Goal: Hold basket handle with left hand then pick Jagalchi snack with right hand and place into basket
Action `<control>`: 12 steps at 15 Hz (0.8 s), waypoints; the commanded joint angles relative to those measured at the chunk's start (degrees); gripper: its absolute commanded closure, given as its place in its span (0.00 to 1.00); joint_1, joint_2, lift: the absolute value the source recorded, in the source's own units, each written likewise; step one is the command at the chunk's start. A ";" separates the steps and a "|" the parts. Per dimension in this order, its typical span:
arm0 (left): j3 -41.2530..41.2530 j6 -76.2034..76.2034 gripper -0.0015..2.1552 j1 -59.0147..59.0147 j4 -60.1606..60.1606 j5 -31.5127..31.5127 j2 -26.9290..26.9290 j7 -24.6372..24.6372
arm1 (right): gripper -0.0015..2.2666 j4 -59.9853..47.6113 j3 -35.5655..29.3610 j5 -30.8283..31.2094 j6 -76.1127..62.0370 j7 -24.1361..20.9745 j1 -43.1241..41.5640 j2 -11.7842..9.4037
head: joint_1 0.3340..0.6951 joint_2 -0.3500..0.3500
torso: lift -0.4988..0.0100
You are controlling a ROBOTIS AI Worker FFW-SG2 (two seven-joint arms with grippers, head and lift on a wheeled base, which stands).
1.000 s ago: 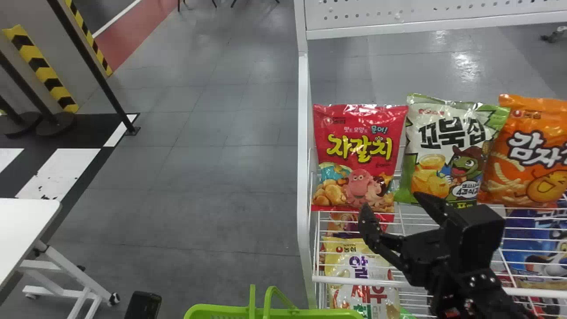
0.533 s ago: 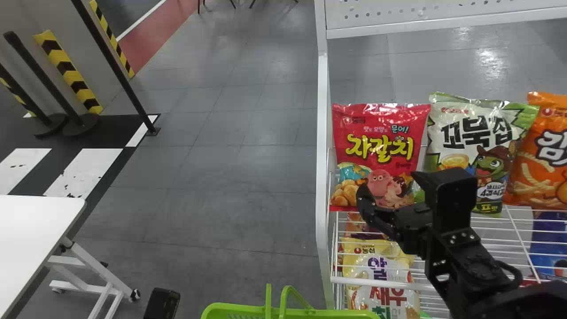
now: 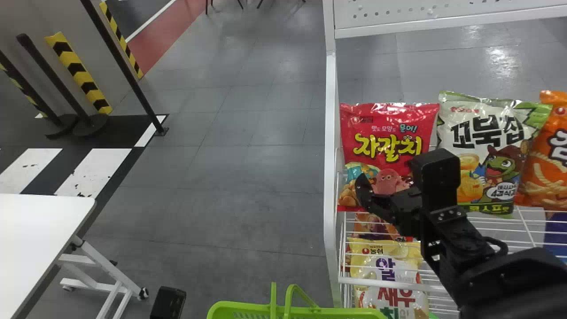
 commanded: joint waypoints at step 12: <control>0.74 0.00 1.00 0.14 0.22 0.09 0.00 -0.57 | 0.99 2.91 2.93 0.69 2.99 -3.04 -2.85 0.05 | 1.00 0.91 | 0.96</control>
